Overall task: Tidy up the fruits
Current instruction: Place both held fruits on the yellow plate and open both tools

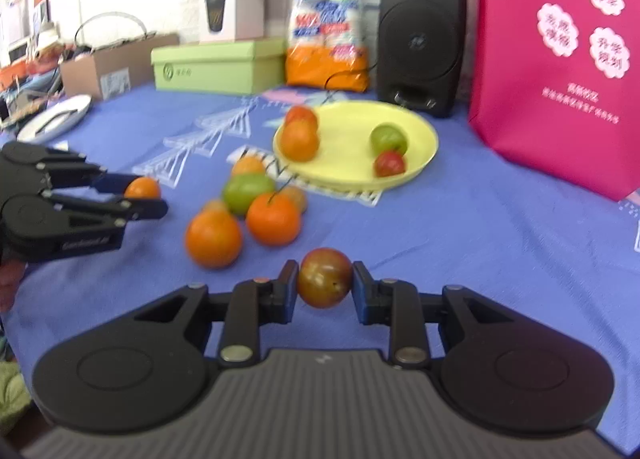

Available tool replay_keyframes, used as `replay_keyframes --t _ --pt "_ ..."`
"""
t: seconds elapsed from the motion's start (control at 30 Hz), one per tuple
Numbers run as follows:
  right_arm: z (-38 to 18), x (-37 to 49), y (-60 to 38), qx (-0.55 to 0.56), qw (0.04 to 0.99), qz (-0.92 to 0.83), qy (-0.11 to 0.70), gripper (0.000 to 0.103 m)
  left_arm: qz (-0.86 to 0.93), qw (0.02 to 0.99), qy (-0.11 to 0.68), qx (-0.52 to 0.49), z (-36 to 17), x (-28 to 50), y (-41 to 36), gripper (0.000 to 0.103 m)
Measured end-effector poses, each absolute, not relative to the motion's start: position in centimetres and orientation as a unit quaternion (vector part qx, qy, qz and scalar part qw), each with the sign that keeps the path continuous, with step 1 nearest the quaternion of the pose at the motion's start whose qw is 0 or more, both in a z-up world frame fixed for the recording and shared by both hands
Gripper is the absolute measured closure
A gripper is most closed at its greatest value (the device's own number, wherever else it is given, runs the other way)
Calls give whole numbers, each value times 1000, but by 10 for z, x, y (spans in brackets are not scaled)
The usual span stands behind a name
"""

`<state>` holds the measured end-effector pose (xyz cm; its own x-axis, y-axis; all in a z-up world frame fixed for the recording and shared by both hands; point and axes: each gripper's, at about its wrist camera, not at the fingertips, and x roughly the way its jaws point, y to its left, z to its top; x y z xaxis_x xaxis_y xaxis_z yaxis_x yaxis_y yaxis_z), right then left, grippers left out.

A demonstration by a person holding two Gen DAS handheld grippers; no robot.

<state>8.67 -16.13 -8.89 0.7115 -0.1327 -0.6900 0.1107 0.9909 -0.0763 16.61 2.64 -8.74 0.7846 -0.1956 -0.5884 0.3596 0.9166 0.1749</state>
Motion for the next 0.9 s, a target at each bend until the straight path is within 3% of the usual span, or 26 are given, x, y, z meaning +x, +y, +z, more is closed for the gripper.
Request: replay_keyframes --t 0.4,0.77,0.83,0.9 --pt "-58 172 -194 -29 935 -41 350 76 -217 923 261 180 -33 282 -35 74" --pt "-98 236 -205 -55 915 -28 399 76 -239 894 345 155 -86 383 -66 74" --pt "-103 238 -206 -55 914 -31 402 75 -237 896 344 152 -91 385 -66 70" --pt "-106 238 -205 -56 915 -34 399 70 -238 897 342 146 -92 386 -65 56"
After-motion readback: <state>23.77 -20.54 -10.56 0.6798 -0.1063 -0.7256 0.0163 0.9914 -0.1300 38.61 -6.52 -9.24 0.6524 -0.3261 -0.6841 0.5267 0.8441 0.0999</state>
